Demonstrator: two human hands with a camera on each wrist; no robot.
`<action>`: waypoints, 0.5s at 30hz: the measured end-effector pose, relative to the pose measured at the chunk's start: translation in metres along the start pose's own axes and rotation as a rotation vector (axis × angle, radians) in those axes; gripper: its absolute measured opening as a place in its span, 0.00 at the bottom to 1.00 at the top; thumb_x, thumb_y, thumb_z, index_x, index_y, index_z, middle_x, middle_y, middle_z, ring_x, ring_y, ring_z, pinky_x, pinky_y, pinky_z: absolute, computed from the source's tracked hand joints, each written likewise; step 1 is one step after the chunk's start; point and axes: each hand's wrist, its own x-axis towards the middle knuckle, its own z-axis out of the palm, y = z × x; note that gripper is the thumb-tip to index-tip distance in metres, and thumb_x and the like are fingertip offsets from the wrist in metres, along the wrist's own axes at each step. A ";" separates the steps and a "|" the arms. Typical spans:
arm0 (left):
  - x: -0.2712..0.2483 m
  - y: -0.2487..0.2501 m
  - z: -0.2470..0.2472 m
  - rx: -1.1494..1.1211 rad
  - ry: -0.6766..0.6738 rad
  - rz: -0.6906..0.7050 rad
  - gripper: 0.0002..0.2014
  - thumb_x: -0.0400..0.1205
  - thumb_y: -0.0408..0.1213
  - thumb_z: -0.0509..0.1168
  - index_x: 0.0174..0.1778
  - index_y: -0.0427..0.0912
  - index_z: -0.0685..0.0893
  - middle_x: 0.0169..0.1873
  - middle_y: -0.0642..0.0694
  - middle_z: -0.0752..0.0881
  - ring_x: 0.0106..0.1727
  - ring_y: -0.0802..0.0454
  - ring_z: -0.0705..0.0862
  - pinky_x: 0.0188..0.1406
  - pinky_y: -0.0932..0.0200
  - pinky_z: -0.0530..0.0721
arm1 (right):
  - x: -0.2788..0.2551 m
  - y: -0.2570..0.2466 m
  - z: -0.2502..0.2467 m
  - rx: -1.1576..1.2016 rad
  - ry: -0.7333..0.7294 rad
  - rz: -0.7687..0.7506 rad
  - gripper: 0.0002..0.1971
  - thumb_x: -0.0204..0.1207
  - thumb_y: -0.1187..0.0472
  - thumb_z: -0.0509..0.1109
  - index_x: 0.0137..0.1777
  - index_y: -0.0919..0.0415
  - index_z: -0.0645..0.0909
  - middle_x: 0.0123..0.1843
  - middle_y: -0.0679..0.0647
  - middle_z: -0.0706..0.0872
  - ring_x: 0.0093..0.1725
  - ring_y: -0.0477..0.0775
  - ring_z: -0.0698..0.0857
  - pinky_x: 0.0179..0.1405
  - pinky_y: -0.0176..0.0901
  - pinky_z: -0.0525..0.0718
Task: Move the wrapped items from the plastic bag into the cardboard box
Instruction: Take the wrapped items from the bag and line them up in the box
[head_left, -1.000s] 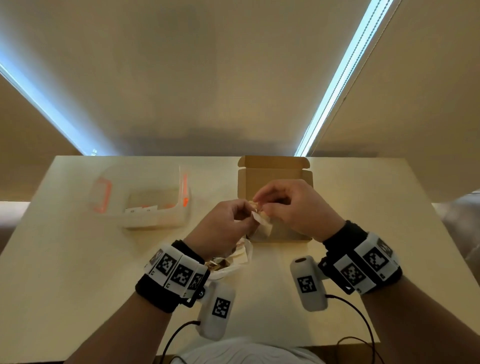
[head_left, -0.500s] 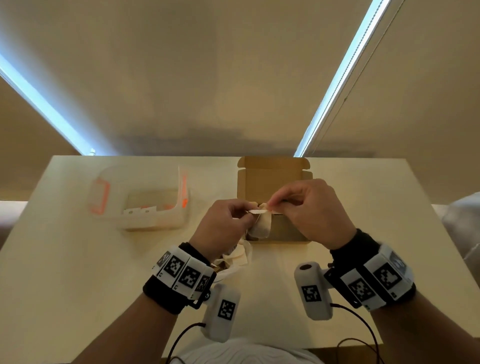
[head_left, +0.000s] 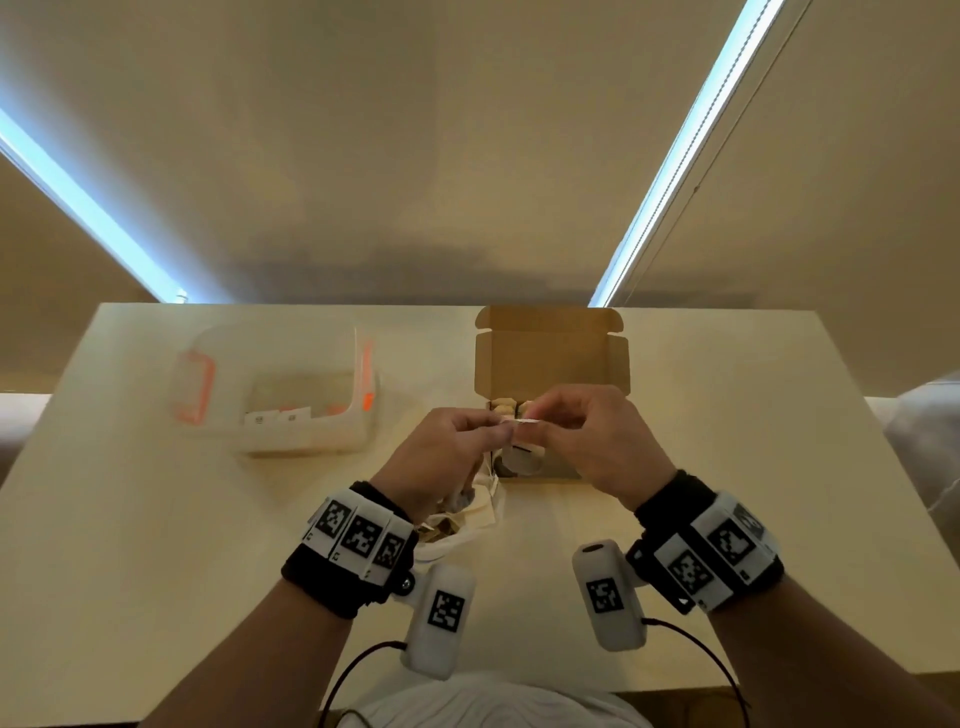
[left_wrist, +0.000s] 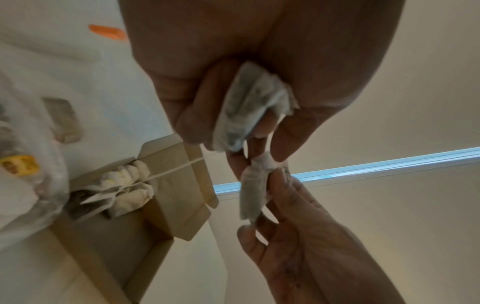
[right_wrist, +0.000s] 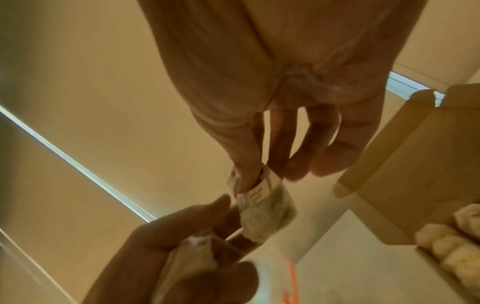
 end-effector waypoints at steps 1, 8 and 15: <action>0.003 -0.005 -0.002 -0.010 0.007 -0.026 0.08 0.85 0.37 0.65 0.49 0.42 0.90 0.24 0.44 0.74 0.19 0.52 0.64 0.16 0.64 0.65 | 0.005 0.007 -0.001 -0.010 -0.015 0.028 0.06 0.73 0.50 0.79 0.44 0.50 0.89 0.43 0.42 0.91 0.42 0.39 0.88 0.44 0.32 0.84; 0.014 -0.045 -0.022 0.067 0.261 -0.074 0.07 0.84 0.31 0.65 0.50 0.41 0.90 0.44 0.44 0.88 0.21 0.67 0.76 0.27 0.65 0.72 | 0.079 0.095 -0.025 -0.145 -0.057 0.275 0.03 0.77 0.59 0.76 0.46 0.55 0.85 0.50 0.50 0.89 0.46 0.50 0.88 0.38 0.42 0.91; 0.002 -0.071 -0.042 0.033 0.325 -0.123 0.09 0.85 0.31 0.64 0.46 0.41 0.90 0.39 0.39 0.89 0.21 0.53 0.68 0.17 0.64 0.71 | 0.125 0.164 0.020 -0.324 -0.243 0.430 0.05 0.73 0.48 0.79 0.43 0.46 0.86 0.45 0.44 0.90 0.45 0.45 0.87 0.39 0.36 0.81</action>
